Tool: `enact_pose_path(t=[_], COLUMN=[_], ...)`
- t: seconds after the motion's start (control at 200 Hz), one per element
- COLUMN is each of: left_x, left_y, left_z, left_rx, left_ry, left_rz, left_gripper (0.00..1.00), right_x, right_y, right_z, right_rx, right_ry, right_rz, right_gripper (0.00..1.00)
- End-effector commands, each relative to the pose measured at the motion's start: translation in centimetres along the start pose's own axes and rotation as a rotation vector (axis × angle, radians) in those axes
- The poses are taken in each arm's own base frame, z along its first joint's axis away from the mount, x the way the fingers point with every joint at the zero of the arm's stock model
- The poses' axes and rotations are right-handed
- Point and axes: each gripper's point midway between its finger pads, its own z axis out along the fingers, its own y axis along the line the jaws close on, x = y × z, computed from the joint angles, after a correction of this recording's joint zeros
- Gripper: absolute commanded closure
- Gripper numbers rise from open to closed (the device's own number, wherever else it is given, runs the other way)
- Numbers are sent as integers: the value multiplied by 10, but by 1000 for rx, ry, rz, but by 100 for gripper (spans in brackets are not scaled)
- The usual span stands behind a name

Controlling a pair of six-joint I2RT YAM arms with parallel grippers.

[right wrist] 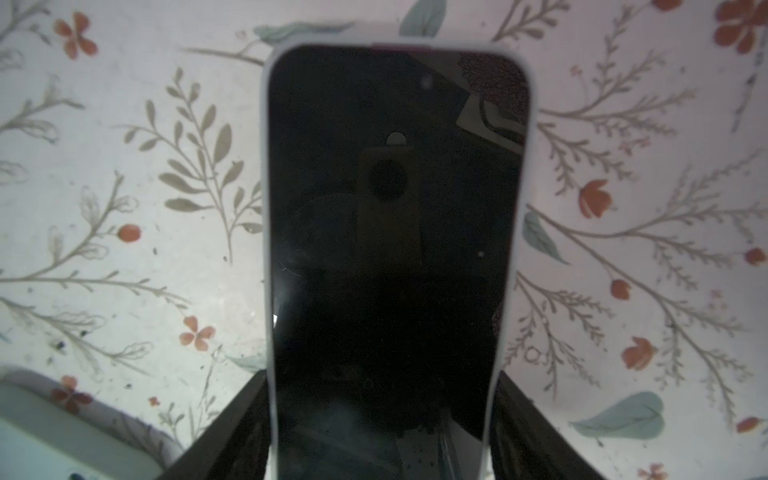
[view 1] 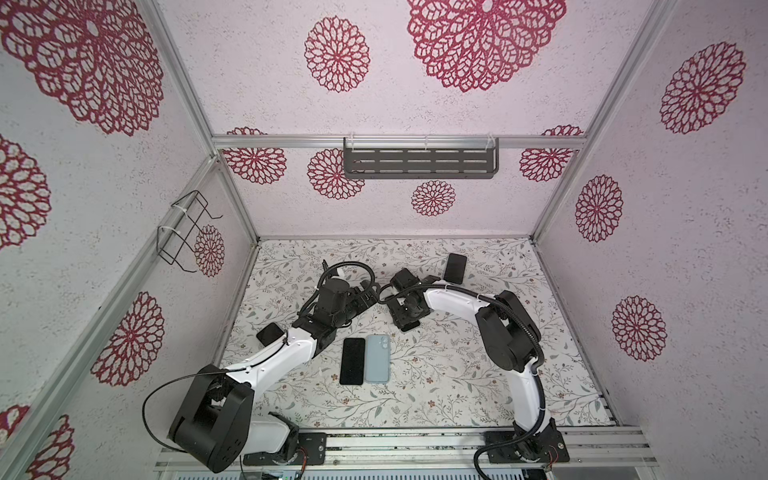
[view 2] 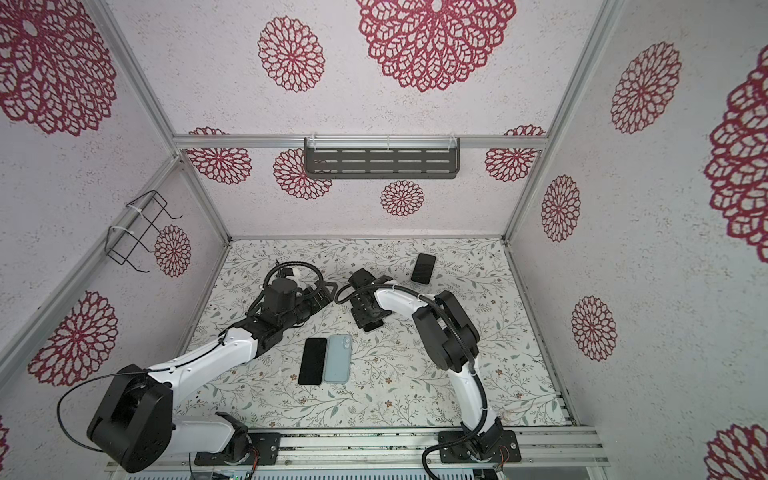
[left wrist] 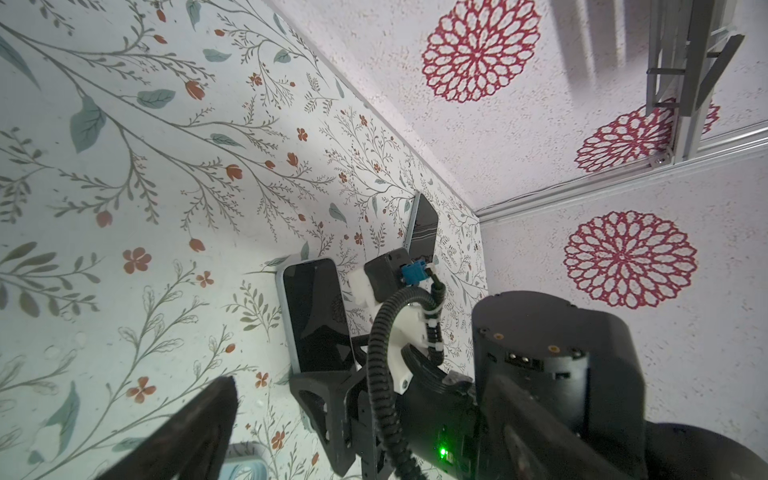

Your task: Take the phone out of the phone case

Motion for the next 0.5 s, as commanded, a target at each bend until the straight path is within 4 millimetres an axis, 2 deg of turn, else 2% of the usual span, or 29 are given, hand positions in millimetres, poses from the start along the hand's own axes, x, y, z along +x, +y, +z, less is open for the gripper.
enact_pose_path(t=[0.0,0.145,0.33,0.495], left_x=[6,16,28,39], left_y=[-4,-4,-10,-3], left_z=[5,14,32,46], left_rx=[20,23,54,52], left_ry=[10,32,81,114], left_rz=[-4,-23,-40,-86], left_gripper=[3,3,3,3], right_x=[26,19,9,6], right_y=[-8,-16,-8,-5], right_z=[13,3,-10,-18], right_rx=[-3,-22,-116,-231], right_ry=[78,21,-69,-134], right_rz=[42,87,86,125], right_gripper=[38,43,51,57])
